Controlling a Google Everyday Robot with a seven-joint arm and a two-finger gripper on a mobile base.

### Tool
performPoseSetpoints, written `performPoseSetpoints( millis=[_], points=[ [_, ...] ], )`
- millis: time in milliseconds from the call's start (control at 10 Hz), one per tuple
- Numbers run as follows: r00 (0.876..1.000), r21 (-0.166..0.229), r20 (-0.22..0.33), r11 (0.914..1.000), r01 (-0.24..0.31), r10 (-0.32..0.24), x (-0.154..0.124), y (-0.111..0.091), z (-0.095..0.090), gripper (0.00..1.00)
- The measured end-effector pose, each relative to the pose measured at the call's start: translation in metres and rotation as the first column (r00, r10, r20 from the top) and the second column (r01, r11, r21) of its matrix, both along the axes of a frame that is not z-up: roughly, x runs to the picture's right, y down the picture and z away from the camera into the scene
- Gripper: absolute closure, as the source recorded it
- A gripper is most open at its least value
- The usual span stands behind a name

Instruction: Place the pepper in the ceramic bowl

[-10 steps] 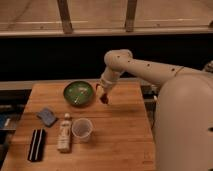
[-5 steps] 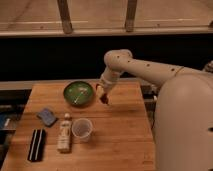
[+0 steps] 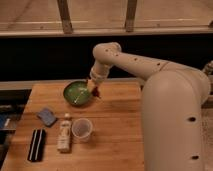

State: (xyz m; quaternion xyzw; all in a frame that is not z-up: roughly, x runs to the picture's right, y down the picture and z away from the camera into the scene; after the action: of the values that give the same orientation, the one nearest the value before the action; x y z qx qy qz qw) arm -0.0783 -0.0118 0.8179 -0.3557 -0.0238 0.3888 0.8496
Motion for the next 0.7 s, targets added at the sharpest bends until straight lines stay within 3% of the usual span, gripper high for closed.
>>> performPoseSetpoints(
  millis=[300,700],
  points=[
    [0.998,0.017,0.05,0.9993,0.032,-0.033,-0.024,-0.013,0.009,1.0],
    [0.991,0.007,0.117,0.9978,0.066,-0.066,-0.052,-0.02,0.03,1.0]
  ],
)
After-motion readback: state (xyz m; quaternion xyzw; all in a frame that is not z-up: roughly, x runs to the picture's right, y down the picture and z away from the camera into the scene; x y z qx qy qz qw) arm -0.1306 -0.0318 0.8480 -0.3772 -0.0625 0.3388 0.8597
